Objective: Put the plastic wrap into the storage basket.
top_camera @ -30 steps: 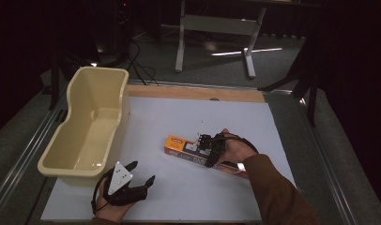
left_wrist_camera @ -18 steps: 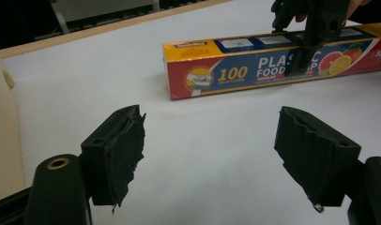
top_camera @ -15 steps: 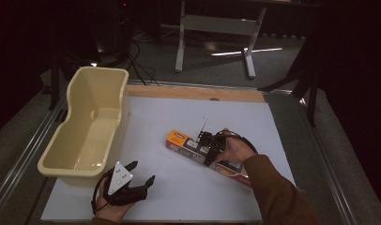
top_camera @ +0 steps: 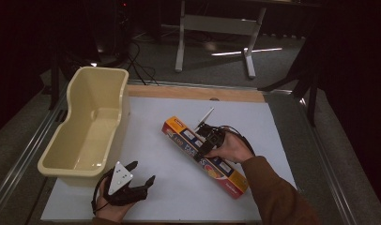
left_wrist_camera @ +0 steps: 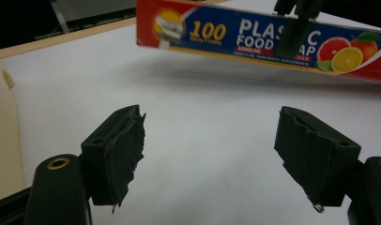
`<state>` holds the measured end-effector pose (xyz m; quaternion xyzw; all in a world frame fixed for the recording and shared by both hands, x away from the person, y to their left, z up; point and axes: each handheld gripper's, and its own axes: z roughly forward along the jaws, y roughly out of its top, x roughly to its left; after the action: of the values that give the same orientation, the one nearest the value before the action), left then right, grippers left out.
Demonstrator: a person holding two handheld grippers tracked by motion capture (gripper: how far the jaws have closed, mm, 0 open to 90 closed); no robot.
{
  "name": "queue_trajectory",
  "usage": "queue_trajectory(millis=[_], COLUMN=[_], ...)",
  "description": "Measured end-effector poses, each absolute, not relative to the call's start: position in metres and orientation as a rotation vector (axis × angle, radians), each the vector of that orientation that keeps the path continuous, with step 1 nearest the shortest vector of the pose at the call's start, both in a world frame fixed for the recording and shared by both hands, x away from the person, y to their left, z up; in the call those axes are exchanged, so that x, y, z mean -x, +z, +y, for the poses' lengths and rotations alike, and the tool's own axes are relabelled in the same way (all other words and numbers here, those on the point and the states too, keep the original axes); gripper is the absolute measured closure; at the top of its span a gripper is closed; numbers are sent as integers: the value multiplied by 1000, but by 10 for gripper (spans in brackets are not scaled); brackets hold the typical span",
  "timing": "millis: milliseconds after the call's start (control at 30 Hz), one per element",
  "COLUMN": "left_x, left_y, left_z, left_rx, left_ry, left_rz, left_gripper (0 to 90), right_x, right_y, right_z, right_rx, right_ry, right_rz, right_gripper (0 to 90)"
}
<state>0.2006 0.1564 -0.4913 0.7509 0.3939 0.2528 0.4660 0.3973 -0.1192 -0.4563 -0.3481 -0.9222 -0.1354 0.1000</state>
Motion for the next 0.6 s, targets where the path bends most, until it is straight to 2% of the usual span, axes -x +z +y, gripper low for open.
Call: queue_trajectory(millis=[600], left_x=[-200], left_y=[-491], left_z=[156], left_rx=[-1840], left_ry=[628], left_rz=[969], left_gripper=[239], right_x=[-405], right_y=[-419], right_z=[-110], right_rx=[1150], right_ry=[-816], right_rz=[-2292], right_gripper=[390])
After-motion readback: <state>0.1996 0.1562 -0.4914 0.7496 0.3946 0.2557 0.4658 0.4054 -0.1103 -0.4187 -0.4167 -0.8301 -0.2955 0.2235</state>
